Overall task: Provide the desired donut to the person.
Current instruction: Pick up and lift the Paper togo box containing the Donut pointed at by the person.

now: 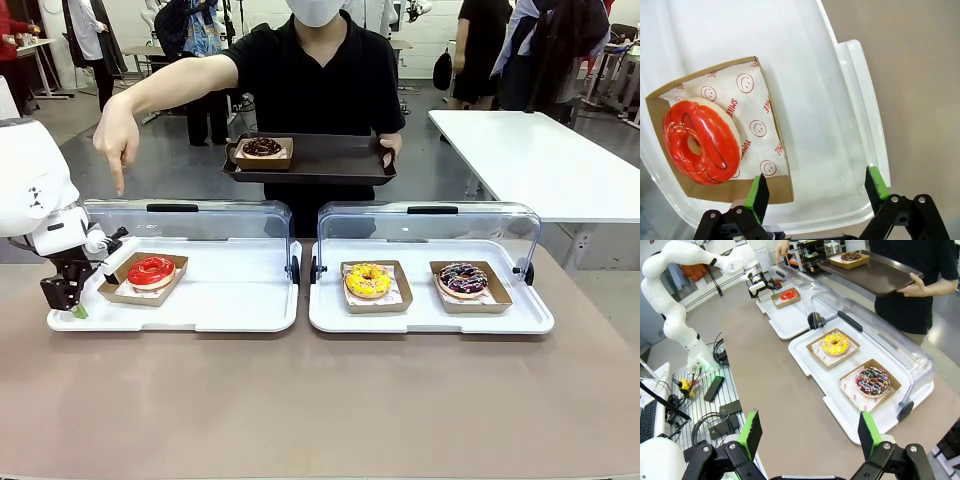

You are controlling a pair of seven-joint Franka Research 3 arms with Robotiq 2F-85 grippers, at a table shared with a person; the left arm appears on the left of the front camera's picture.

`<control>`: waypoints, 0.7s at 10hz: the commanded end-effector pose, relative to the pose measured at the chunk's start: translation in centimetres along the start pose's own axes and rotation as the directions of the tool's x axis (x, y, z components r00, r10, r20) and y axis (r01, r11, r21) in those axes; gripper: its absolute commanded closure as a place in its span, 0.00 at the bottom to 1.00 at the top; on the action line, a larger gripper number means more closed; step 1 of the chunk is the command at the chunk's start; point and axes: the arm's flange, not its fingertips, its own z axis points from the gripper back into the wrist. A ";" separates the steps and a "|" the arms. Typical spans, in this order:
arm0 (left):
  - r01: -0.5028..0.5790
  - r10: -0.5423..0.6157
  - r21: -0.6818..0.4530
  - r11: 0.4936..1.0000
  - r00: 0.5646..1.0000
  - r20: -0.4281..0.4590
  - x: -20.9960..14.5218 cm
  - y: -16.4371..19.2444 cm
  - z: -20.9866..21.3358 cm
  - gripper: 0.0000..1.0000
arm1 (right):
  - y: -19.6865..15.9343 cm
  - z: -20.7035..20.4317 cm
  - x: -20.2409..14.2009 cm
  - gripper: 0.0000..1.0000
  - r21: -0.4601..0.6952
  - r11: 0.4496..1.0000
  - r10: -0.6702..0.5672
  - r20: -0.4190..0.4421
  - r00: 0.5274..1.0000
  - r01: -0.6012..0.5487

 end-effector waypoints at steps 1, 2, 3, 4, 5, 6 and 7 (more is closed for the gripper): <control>0.019 -0.020 0.025 1.000 1.000 0.024 -1.1 0.6 -0.9 0.00 | -0.2 0.0 0.0 0.00 0.008 1.000 0.007 0.024 1.000 -0.008; 0.019 -0.020 0.027 0.999 0.999 0.027 -1.2 0.7 -1.2 0.00 | -0.2 0.0 0.0 0.00 0.008 1.000 0.007 0.024 1.000 -0.008; 0.023 -0.024 0.035 0.999 0.999 0.031 -1.3 1.0 -1.3 0.00 | -0.2 0.0 0.0 0.00 0.008 1.000 0.007 0.024 1.000 -0.008; 0.027 -0.029 0.041 0.999 0.999 0.031 -1.3 1.3 -1.0 0.00 | -0.2 0.0 0.0 0.00 0.008 1.000 0.007 0.024 1.000 -0.008; 0.030 -0.032 0.048 0.998 0.999 0.028 -1.2 1.4 -0.8 0.00 | -0.2 0.0 0.0 0.00 0.008 1.000 0.007 0.024 1.000 -0.008; 0.033 -0.035 0.051 0.998 0.999 0.025 -1.1 1.6 -0.6 0.00 | -0.2 0.0 0.0 0.00 0.008 1.000 0.007 0.024 1.000 -0.008; 0.037 -0.038 0.051 0.998 0.999 0.026 -1.0 1.7 -0.7 0.00 | -0.2 0.0 0.0 0.00 0.008 1.000 0.007 0.024 1.000 -0.008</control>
